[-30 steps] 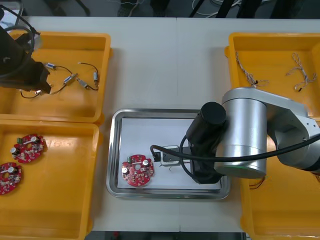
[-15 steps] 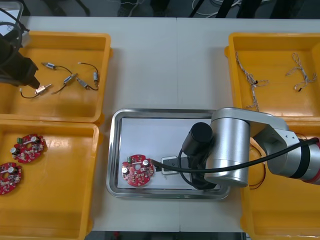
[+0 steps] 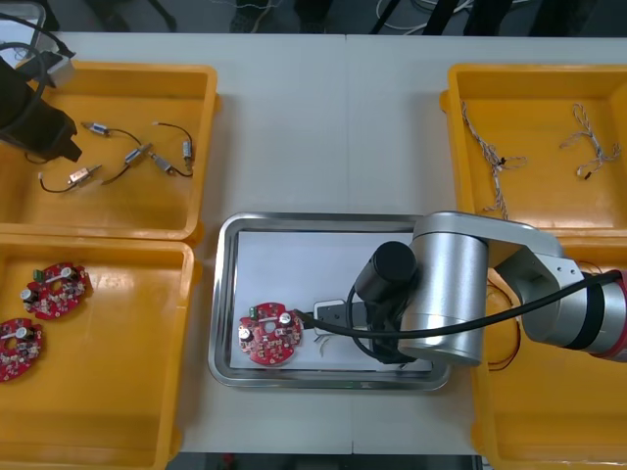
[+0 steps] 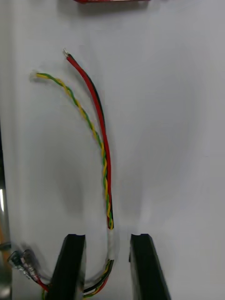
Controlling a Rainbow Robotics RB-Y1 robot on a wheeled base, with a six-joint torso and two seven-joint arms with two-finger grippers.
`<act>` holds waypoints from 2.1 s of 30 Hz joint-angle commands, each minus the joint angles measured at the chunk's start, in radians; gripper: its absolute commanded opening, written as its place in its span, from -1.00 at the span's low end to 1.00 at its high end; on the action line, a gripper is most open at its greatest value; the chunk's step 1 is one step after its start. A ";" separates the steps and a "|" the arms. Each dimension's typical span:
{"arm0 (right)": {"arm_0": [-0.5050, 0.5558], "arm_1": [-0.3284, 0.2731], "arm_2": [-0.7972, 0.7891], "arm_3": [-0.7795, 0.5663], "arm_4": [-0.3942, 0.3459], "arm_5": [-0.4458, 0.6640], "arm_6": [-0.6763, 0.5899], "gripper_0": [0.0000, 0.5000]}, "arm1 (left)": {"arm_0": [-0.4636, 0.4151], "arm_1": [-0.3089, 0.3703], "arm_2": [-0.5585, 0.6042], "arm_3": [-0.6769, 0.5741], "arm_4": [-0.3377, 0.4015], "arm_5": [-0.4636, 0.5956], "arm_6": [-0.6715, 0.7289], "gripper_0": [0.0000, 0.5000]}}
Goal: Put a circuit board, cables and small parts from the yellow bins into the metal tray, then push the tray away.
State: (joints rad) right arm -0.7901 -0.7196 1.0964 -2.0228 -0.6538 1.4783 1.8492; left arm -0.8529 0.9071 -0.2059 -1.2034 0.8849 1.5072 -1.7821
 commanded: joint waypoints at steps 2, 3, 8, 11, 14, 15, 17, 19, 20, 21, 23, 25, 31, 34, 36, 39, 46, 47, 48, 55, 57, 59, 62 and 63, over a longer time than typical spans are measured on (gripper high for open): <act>-0.009 0.025 0.010 -0.010 0.026 -0.007 0.001 1.00 | -0.049 -0.027 0.037 0.044 -0.021 -0.041 -0.163 1.00; -0.009 0.025 0.010 -0.010 0.028 -0.007 -0.001 1.00 | -0.051 -0.030 0.037 0.053 -0.024 -0.047 -0.163 1.00; -0.009 0.026 -0.004 -0.024 0.037 -0.001 -0.005 1.00 | -0.051 -0.042 0.039 0.074 -0.043 -0.073 -0.168 1.00; -0.009 0.032 -0.036 -0.033 0.036 0.010 -0.005 1.00 | -0.051 -0.053 0.039 0.097 -0.053 -0.094 -0.174 1.00; -0.009 0.051 -0.081 -0.045 0.037 0.059 -0.011 1.00 | -0.049 -0.059 0.037 0.116 -0.063 -0.116 -0.181 1.00; -0.009 0.063 -0.108 -0.050 0.037 0.088 -0.015 1.00 | -0.049 -0.062 0.037 0.124 -0.064 -0.122 -0.184 1.00; -0.009 0.081 -0.148 -0.057 0.037 0.137 -0.018 1.00 | -0.049 -0.065 0.037 0.131 -0.067 -0.130 -0.189 1.00; -0.009 0.105 -0.204 -0.066 0.037 0.201 -0.025 1.00 | -0.049 -0.073 0.034 0.147 -0.072 -0.136 -0.194 1.00; -0.009 0.111 -0.216 -0.070 0.036 0.218 -0.027 1.00 | -0.049 -0.074 0.031 0.150 -0.073 -0.139 -0.194 1.00; -0.009 0.123 -0.242 -0.074 0.037 0.252 -0.030 1.00 | -0.049 -0.077 0.025 0.156 -0.076 -0.147 -0.194 1.00; -0.009 0.137 -0.276 -0.082 0.036 0.301 -0.034 1.00 | -0.049 -0.079 0.011 0.165 -0.076 -0.165 -0.194 1.00; -0.009 0.147 -0.319 -0.100 0.037 0.367 -0.041 1.00 | -0.049 -0.079 -0.013 0.177 -0.076 -0.194 -0.194 1.00; -0.008 0.141 -0.429 -0.163 0.009 0.442 -0.062 1.00 | -0.046 -0.094 -0.027 0.222 -0.075 -0.228 -0.197 1.00; -0.008 0.141 -0.495 -0.166 -0.032 0.442 -0.073 1.00 | -0.046 -0.102 -0.029 0.242 -0.076 -0.242 -0.197 1.00; -0.009 0.140 -0.536 -0.166 -0.052 0.442 -0.080 1.00 | -0.046 -0.105 -0.035 0.249 -0.076 -0.248 -0.197 1.00; -0.009 0.132 -0.606 -0.166 -0.075 0.442 -0.090 1.00 | -0.046 -0.105 -0.055 0.259 -0.070 -0.266 -0.194 1.00; -0.008 0.091 -0.731 -0.136 -0.106 0.442 -0.116 1.00 | -0.046 -0.116 -0.079 0.303 -0.061 -0.298 -0.191 1.00; -0.009 0.089 -0.742 -0.128 -0.107 0.442 -0.117 1.00 | -0.046 -0.116 -0.078 0.305 -0.061 -0.300 -0.191 1.00; -0.008 0.088 -0.767 -0.111 -0.113 0.442 -0.120 1.00 | -0.046 -0.119 -0.079 0.311 -0.061 -0.305 -0.192 1.00; -0.009 0.066 -0.915 -0.022 -0.113 0.442 -0.131 1.00 | -0.046 -0.119 -0.079 0.315 -0.058 -0.308 -0.192 1.00; -0.009 0.057 -0.951 -0.002 -0.112 0.442 -0.134 1.00 | -0.046 -0.119 -0.079 0.315 -0.057 -0.309 -0.192 1.00; -0.009 0.045 -0.987 0.019 -0.110 0.442 -0.136 1.00 | -0.046 -0.119 -0.079 0.315 -0.055 -0.311 -0.194 -1.00; -0.009 0.025 -1.023 0.044 -0.098 0.442 -0.137 1.00 | -0.046 -0.119 -0.078 0.315 -0.057 -0.311 -0.194 -1.00; -0.009 0.022 -1.027 0.049 -0.095 0.442 -0.137 1.00 | -0.046 -0.119 -0.078 0.315 -0.057 -0.311 -0.192 -1.00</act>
State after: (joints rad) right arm -0.7898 -0.6476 0.1205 -1.9843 -0.7615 1.9167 1.7392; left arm -0.8580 0.8021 -0.2796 -0.8910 0.8217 1.2088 -1.8634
